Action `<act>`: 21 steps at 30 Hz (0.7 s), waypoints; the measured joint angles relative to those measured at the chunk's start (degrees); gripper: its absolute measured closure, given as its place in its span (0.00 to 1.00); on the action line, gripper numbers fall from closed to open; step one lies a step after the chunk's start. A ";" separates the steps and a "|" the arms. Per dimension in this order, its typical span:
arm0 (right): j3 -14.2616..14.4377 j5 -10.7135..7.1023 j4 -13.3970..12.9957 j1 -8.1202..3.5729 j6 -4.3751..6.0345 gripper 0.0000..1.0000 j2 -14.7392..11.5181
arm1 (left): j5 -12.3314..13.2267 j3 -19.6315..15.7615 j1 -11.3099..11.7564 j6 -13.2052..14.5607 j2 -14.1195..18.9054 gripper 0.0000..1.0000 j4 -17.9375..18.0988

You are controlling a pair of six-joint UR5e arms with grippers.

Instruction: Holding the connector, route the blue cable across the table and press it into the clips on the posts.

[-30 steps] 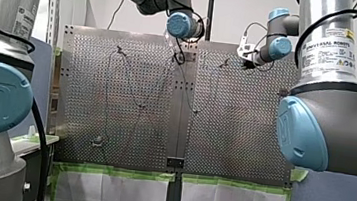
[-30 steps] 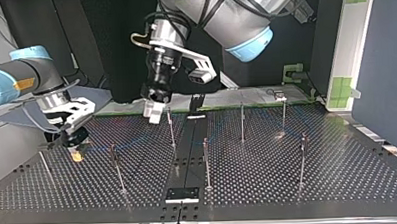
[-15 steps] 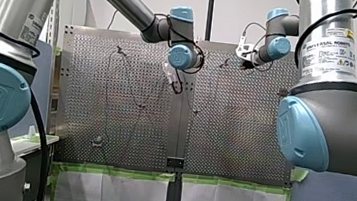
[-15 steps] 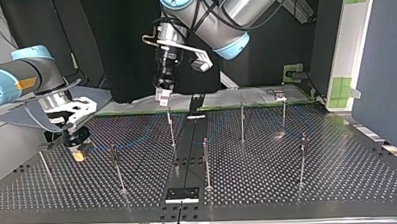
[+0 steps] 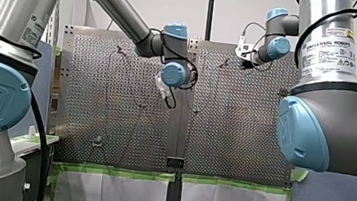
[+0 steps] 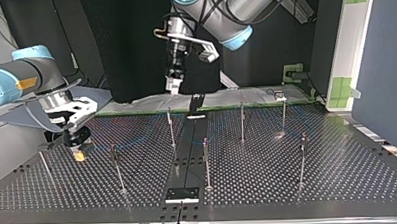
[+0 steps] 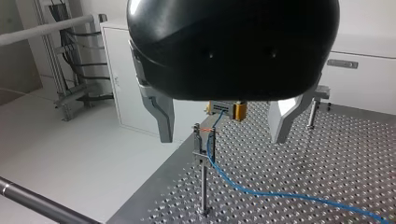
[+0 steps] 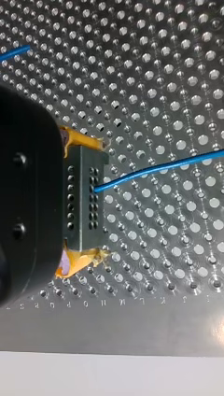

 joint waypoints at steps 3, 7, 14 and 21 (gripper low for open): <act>0.00 0.00 0.00 0.01 0.00 1.00 0.00 | -0.06 -1.38 0.02 0.05 -0.04 0.00 1.36; 0.01 0.07 0.00 0.00 0.00 1.00 0.01 | -0.08 -3.25 0.03 0.08 -0.05 0.00 3.24; 0.01 0.27 0.00 -0.33 0.00 1.00 0.02 | -1.80 -6.95 0.60 -0.50 -0.04 0.00 6.94; -0.01 0.31 0.00 -0.68 0.00 1.00 0.02 | -2.76 -10.46 1.25 -0.99 -0.04 0.00 10.45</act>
